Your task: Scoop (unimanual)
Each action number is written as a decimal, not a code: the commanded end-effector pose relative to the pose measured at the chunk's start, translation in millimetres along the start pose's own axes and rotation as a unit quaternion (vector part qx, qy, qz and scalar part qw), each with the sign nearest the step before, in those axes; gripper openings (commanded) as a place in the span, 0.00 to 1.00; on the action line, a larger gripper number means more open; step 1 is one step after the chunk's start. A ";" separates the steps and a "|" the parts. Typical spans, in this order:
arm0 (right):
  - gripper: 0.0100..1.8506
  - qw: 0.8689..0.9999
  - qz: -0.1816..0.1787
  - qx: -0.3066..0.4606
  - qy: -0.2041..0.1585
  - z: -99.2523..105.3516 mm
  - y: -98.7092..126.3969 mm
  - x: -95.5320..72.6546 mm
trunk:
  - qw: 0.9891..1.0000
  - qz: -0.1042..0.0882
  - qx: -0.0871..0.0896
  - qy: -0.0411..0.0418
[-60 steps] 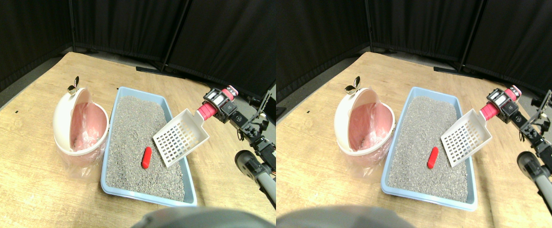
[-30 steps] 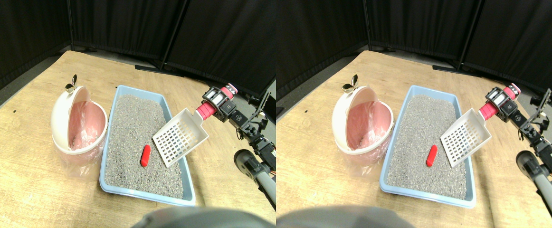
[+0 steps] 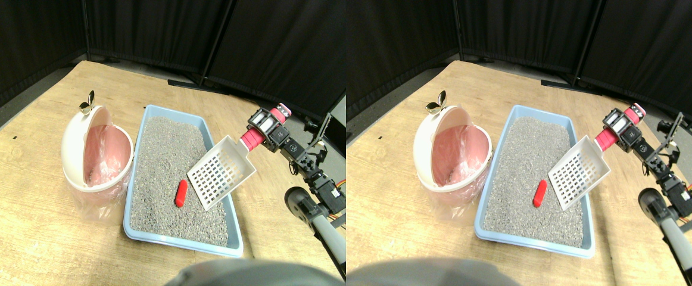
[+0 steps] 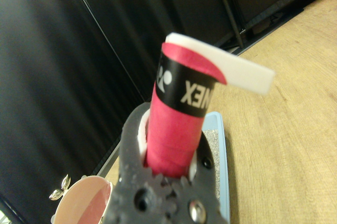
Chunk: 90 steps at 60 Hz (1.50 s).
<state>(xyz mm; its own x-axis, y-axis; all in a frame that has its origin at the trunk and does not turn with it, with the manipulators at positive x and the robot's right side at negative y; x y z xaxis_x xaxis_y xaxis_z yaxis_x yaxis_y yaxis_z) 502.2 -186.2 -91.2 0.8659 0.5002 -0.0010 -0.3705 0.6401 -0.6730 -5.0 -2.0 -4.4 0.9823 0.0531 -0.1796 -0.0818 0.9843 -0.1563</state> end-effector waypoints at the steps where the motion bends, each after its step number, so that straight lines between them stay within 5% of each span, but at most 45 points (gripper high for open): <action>1: 0.03 0.999 0.008 -0.032 -0.007 5.9 4.7 -1.4 | 1.000 0.006 -0.008 0.013; 15: 0.03 0.999 0.012 -0.004 0.031 6.7 23.0 1.2 | 1.000 0.010 -0.017 0.017; 25: 0.03 0.999 0.043 0.013 0.023 5.4 41.0 6.3 | 0.999 0.015 -0.027 0.026; 57: 0.03 0.984 0.100 0.119 0.083 -17.4 138.7 6.3 | 0.996 0.038 -0.062 0.049; 74: 0.03 0.984 0.094 0.136 0.063 -14.2 134.3 11.0 | 0.996 0.038 -0.067 0.046; 81: 0.03 0.973 0.053 0.209 0.084 -4.9 126.4 14.4 | 0.996 0.039 -0.068 0.044; 86: 0.03 0.956 0.026 0.284 0.062 2.4 116.1 19.7 | 0.996 0.040 -0.069 0.038; 89: 0.03 0.959 0.012 0.276 0.059 5.3 112.9 21.1 | 0.996 0.042 -0.071 0.038; 90: 0.03 0.949 0.010 0.311 0.048 7.6 109.0 22.7 | 0.996 0.043 -0.072 0.036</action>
<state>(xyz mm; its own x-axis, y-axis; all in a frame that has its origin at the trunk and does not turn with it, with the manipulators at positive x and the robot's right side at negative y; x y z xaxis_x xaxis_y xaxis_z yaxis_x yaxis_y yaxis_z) 476.7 -105.5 -172.6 0.8903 0.4303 -0.1488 -0.4534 0.8678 -0.2032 -5.4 -2.1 -3.5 0.9701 0.0940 -0.2240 -0.1536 0.9517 -0.2658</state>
